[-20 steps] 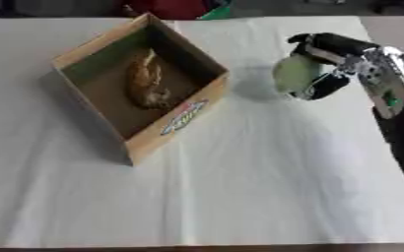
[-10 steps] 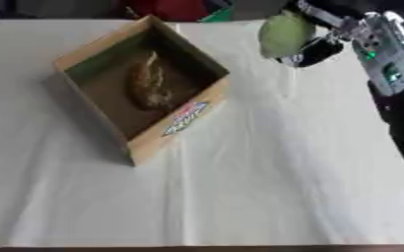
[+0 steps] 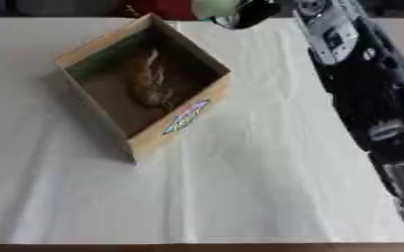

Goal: Pick up objects on the table and place them in the box.

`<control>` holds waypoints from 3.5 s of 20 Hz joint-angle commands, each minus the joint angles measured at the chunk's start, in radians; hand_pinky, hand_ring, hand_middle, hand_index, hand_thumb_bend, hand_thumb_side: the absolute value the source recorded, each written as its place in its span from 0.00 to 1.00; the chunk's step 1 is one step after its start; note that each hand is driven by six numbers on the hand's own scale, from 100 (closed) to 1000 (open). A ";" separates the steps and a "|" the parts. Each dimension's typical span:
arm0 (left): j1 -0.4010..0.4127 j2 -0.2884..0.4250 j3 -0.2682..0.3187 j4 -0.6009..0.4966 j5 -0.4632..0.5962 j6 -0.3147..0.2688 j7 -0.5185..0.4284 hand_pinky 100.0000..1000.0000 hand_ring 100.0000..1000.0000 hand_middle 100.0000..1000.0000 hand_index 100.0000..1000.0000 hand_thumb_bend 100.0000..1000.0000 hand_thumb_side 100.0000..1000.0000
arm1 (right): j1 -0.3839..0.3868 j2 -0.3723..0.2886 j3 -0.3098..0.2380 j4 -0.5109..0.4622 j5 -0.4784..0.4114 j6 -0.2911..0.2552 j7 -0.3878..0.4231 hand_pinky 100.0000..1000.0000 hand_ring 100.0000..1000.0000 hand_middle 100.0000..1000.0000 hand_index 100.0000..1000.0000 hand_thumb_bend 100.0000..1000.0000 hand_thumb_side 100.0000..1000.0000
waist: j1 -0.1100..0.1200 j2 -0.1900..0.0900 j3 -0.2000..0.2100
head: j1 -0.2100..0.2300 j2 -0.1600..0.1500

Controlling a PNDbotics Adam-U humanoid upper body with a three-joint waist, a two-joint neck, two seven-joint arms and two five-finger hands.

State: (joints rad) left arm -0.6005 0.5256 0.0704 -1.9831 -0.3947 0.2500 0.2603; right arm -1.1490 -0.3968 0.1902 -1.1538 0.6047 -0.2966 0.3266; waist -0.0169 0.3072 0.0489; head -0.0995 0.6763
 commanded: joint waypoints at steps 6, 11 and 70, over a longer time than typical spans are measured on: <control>-0.057 -0.001 -0.010 -0.017 0.037 -0.041 0.034 0.65 0.74 0.76 0.86 0.64 0.90 | -0.042 0.049 0.009 0.049 0.013 0.031 -0.026 0.63 1.00 0.23 0.36 0.00 0.00 | -0.001 -0.013 0.048 | -0.061 -0.009; -0.059 -0.003 -0.016 -0.017 0.074 -0.101 0.085 0.65 0.74 0.75 0.85 0.64 0.90 | -0.033 0.165 0.019 0.136 0.076 0.048 -0.046 0.63 1.00 0.26 0.39 0.00 0.00 | -0.009 -0.008 0.070 | -0.070 -0.010; 0.082 0.017 0.024 -0.017 0.193 -0.149 0.269 0.60 0.67 0.73 0.86 0.15 0.90 | 0.045 -0.077 -0.234 -0.198 0.073 -0.058 -0.112 0.84 1.00 0.84 0.88 0.00 0.93 | 0.006 -0.033 -0.018 | 0.053 0.026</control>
State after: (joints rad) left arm -0.5118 0.5115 0.0792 -1.9834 -0.2194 0.1087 0.5108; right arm -1.0889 -0.4277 -0.0230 -1.3057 0.7004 -0.3634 0.2337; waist -0.0136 0.2990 0.0289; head -0.0532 0.6946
